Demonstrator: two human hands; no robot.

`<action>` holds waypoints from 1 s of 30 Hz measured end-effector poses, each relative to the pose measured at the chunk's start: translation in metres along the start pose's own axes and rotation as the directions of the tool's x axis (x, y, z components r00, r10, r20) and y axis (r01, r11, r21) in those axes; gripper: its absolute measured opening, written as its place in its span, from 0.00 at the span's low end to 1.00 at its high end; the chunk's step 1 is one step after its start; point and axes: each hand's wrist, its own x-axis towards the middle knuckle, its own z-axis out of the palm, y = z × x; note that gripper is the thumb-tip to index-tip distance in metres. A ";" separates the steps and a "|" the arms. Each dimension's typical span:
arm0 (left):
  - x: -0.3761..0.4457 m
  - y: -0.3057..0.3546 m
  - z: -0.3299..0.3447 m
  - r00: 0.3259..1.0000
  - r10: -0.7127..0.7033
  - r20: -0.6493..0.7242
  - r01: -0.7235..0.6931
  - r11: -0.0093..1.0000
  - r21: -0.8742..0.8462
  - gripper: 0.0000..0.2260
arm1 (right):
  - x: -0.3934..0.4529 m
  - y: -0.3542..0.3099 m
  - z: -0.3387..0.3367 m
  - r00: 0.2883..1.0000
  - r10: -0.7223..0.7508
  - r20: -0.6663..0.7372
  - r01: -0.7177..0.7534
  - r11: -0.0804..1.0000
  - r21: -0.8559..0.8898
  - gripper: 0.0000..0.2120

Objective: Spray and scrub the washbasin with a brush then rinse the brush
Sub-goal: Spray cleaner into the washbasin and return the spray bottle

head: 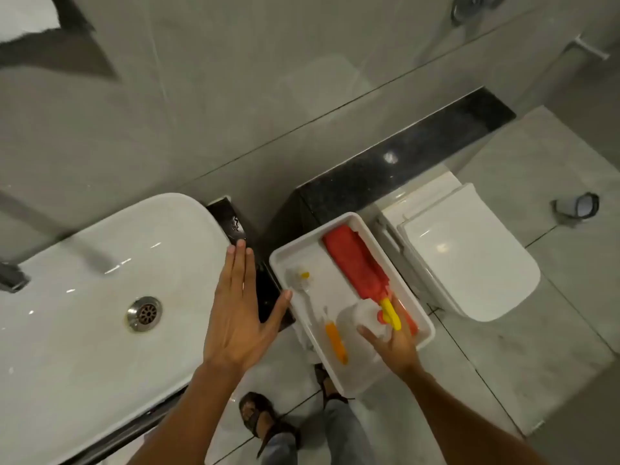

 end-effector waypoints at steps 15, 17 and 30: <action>-0.001 -0.015 0.021 0.994 0.062 -0.091 -0.047 0.987 0.155 0.44 | 0.027 -0.078 0.019 0.968 -0.156 -0.199 0.170 0.984 0.060 0.04; 0.000 -0.015 0.019 0.992 0.079 -0.094 -0.069 0.992 0.103 0.43 | 0.019 -0.094 0.019 0.967 -0.168 -0.191 0.197 0.970 0.144 0.05; -0.063 -0.114 -0.052 0.933 -0.206 -0.295 0.176 0.976 -0.126 0.33 | -0.117 -0.254 0.073 0.885 -0.387 0.258 0.331 0.914 0.235 0.18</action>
